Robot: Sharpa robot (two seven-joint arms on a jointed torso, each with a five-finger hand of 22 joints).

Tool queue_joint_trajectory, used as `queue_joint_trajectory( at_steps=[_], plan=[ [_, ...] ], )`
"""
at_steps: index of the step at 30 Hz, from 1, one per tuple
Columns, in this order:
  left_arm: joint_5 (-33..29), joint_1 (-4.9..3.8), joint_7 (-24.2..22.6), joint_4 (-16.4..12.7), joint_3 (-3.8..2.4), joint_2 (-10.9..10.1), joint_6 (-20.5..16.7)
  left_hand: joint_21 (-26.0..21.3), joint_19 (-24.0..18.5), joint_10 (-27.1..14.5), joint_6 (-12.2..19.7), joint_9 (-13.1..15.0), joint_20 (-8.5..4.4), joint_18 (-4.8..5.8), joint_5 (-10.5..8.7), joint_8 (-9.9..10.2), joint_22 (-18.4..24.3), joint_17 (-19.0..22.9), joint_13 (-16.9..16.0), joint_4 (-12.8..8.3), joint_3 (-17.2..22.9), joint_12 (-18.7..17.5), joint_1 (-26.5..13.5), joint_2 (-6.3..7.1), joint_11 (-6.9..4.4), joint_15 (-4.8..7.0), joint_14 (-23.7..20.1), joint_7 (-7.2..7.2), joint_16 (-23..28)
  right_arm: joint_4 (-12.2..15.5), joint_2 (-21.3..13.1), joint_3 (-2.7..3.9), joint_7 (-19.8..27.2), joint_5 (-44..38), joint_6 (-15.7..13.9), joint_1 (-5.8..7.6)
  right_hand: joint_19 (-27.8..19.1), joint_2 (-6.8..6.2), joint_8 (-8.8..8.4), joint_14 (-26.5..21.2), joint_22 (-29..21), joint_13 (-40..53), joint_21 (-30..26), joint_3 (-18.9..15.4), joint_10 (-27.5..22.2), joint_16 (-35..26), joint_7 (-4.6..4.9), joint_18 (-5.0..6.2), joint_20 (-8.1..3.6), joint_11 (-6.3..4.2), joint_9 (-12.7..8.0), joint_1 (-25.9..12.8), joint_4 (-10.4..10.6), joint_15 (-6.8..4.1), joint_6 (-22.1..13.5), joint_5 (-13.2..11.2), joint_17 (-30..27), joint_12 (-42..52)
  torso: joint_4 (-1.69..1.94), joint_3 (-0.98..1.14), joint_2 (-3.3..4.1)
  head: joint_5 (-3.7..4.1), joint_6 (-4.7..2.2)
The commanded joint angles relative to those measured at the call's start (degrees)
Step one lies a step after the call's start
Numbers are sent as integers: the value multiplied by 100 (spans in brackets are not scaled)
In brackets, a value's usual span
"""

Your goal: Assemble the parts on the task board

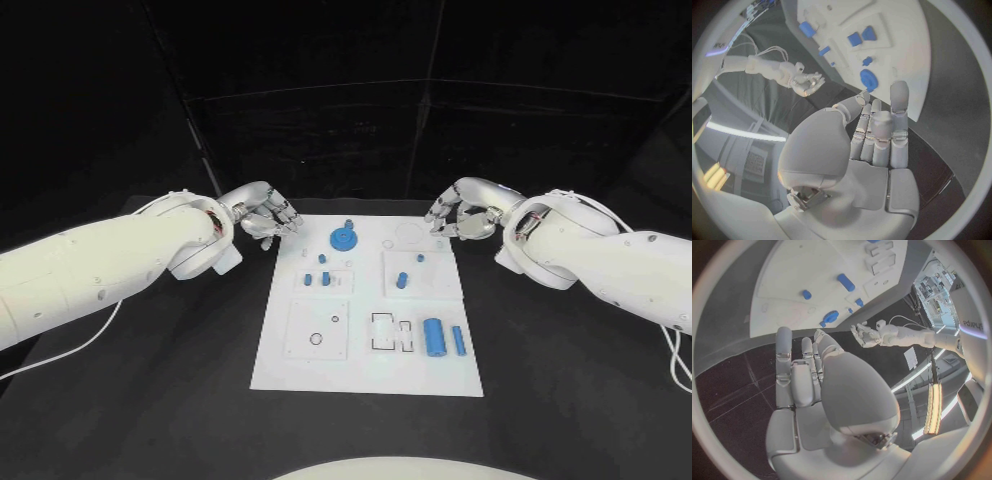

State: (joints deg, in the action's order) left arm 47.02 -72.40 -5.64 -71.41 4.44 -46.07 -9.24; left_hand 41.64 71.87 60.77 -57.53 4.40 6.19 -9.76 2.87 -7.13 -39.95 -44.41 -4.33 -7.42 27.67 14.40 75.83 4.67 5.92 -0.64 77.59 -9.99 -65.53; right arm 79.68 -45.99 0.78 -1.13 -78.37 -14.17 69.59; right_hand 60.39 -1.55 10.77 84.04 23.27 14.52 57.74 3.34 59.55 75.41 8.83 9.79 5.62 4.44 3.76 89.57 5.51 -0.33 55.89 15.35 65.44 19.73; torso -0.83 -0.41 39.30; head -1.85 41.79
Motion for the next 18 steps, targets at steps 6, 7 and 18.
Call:
queue_joint_trajectory(
  at_steps=[6,7,18],
  plan=[
    [-3458,-9,-1395,-303,13,-154,65,-204,-197,78,-82,-12,5,-62,-16,-56,121,613,-28,136,-86,127,-206,-54,-12,-8,-337,7,406,102,48,-2,-522,-1529,-55,-232,-61,-171,-126,54,-26,-260,-55,142,-118,-92,-7,80,30,56,-4,-84,23,44,-5,-49,-95,-257,20,-9,1,246,-33],
    [-3562,-7,-1482,-348,14,-177,100,-226,-214,59,-59,-19,11,-61,-15,-45,133,654,-27,165,-118,131,-244,-58,-11,-13,-366,10,431,94,71,-2,-549,-1570,-68,-256,-59,-183,-139,57,-27,-284,-58,157,-113,-91,3,79,34,64,-4,-96,25,50,-8,-54,-91,-273,20,-6,-1,264,-26],
    [-4140,7,-1826,-623,17,-344,158,-309,-262,22,-16,-33,26,-66,-13,-35,185,831,-34,219,-247,178,-306,-70,-8,-21,-476,5,525,-23,314,-2,-636,-1651,66,-380,-37,-268,-253,70,-39,-468,-65,304,-114,-93,104,78,74,137,-2,-136,0,100,-66,-63,-77,-393,33,6,5,253,10]
  ],
)
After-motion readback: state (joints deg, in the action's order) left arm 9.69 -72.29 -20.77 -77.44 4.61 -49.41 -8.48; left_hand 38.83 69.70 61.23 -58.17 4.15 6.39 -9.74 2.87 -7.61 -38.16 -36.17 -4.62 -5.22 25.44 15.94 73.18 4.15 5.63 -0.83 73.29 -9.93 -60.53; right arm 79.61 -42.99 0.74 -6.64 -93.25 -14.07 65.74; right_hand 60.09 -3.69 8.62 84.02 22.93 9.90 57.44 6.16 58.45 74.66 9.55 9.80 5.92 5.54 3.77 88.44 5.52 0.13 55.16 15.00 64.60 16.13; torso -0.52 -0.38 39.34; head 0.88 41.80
